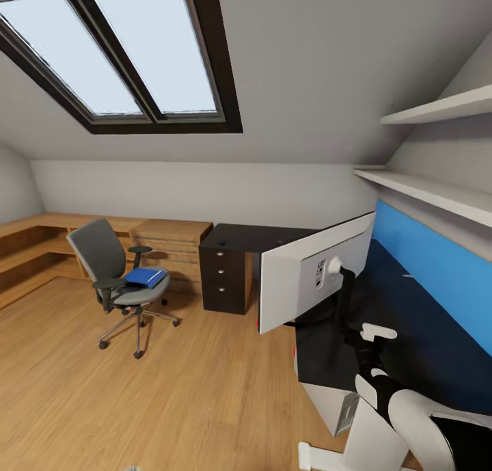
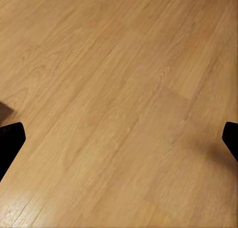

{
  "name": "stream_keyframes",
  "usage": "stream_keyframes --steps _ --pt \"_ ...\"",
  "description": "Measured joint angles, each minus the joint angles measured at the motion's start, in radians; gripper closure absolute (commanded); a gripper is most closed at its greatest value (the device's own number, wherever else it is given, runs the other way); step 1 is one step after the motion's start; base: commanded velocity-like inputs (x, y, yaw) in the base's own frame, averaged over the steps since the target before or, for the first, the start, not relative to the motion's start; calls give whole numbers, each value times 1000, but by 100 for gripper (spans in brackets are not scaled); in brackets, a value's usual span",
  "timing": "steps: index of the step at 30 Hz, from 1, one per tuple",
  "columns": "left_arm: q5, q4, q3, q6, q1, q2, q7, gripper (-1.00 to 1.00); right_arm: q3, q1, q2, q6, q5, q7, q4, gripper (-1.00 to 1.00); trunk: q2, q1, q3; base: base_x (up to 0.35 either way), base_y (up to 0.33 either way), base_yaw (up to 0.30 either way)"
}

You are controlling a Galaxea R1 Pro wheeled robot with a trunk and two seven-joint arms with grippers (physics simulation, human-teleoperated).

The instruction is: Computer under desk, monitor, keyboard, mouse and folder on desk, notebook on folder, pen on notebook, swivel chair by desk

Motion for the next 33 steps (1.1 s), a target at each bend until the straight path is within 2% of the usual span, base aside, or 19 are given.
stream_keyframes --steps 3,6,11,15,30,33 --pt "3 -30 0 39 0 -2 5 -100 0 0 0 0 0 0 0 -100 -21 12 -9 0 0 0" --pt "10 9 0 48 0 -3 3 -100 0 0 0 0 0 0 1 -100 -42 23 -19 0 0 0" --pt "34 61 2 -27 0 -2 0 -100 0 0 -1 0 0 0 1 -100 -77 42 -35 0 0 0" --pt "41 84 3 -68 0 -2 -1 -100 0 0 -1 -2 0 0 1 -100 -105 58 -47 0 0 0" --pt "44 103 1 -88 0 -2 -2 -100 0 0 0 -4 -1 0 2 -100 -210 115 -94 0 0 0" --pt "44 103 1 -88 0 -2 -2 -100 0 0 0 -5 -1 0 2 -100 -211 115 -94 0 0 0"
